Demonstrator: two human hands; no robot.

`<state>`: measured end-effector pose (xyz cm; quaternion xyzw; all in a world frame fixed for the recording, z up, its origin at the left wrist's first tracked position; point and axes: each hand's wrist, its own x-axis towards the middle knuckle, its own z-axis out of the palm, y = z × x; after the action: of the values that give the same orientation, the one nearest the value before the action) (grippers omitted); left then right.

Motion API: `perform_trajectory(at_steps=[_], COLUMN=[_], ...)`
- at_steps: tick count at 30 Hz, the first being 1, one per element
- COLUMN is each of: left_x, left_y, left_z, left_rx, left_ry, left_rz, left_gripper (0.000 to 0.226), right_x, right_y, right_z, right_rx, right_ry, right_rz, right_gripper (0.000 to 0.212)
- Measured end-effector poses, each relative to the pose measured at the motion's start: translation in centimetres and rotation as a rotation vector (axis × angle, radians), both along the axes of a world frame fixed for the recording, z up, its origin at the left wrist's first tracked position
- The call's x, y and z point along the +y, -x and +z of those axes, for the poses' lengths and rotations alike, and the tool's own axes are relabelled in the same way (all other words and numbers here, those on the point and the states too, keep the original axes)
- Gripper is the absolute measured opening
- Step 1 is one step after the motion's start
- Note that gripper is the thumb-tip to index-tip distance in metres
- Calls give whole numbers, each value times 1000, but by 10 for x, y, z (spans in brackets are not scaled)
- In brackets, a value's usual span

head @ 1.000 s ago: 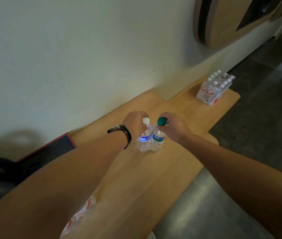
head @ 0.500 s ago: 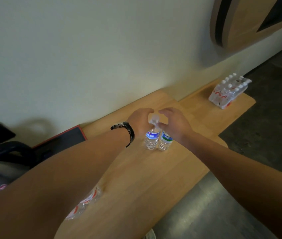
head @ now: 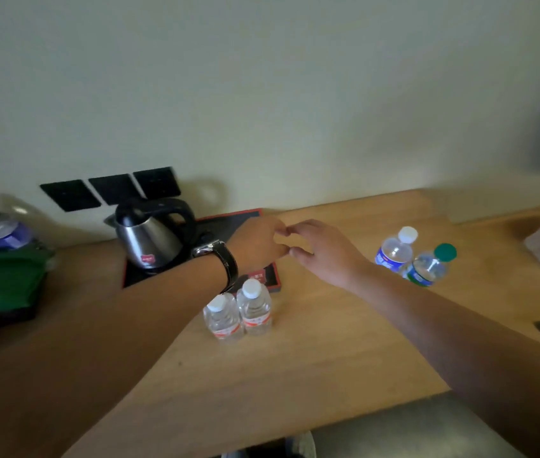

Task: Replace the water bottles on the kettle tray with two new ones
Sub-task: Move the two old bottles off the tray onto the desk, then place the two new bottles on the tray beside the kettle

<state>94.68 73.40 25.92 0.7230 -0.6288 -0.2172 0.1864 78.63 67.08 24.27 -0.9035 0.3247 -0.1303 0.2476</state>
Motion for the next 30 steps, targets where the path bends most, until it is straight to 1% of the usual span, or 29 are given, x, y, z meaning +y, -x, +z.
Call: perform_trajectory(at_steps=[2,4,6,10,14,16,18,19,20,23,24,30], left_x=[25,47,67,100,123,132,138,141,142,144,143,141], left_y=[-12,-20,-28,-41,-47,-48,-48,-47,-46,-45,-46,-50], left_z=[2,4,2,-9,-24,-31,-37,-39,-42,-47,-48,-56], left_rx=[-42,-40,-12,91,121,108,98,95,97,145,152,191], left_ry=[3,-8,-32,-57,-74,-87,-82,-67,-50,-11,-4,9], left_rz=[31,55,93,161,198,200,208,215,227,279,287,296], left_gripper=[19,24,27,25,41,49,46,42,39,34,33,32], right_x=[16,31,44,63,71,71,70,69,68,66,65,63], right_y=[-17,-30,-38,-46,-43,-40,-39,-39,-39,-39,-40,-44], right_z=[-2,-4,-8,-18,-28,-32,-36,-39,-42,-47,-47,-57], right_rx=[19,28,38,68,197,211,195,185,173,140,128,91], right_ry=[-12,-27,-37,-65,-137,-169,-196,-214,-223,-200,-203,-279], right_rz=[56,91,124,181,187,174,149,135,123,94,88,61], right_gripper=[37,38,39,41,53,62,72,74,71,44,40,36])
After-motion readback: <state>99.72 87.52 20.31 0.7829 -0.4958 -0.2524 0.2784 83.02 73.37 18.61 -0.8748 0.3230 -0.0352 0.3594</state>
